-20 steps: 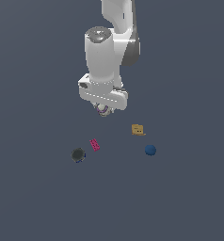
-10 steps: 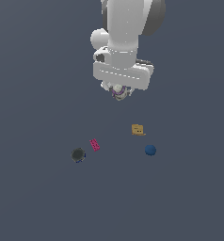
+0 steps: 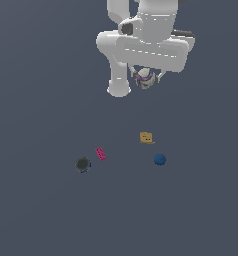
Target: Pick up a designated object from a clutter of objects.
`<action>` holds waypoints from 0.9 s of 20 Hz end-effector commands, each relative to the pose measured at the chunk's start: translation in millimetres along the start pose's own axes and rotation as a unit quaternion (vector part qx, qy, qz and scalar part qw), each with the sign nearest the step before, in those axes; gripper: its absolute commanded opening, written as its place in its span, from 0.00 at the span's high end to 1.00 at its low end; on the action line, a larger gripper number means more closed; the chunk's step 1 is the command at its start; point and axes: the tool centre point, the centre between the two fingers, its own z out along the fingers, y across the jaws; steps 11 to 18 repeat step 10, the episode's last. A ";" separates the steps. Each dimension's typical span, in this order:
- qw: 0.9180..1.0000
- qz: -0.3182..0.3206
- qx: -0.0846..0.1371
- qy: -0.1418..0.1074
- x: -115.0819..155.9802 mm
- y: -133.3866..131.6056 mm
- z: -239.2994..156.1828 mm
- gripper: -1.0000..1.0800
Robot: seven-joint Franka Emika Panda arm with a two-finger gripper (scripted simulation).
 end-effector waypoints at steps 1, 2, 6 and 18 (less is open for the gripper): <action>1.000 0.000 0.001 0.000 -3.5 -8.6 -13.5 1.00; 1.000 0.000 0.001 0.000 -4.5 -11.5 -17.5 1.00; 1.000 0.000 0.001 0.000 -6.9 -19.2 -28.5 1.00; 1.000 0.000 0.001 0.000 -7.5 -21.6 -32.1 1.00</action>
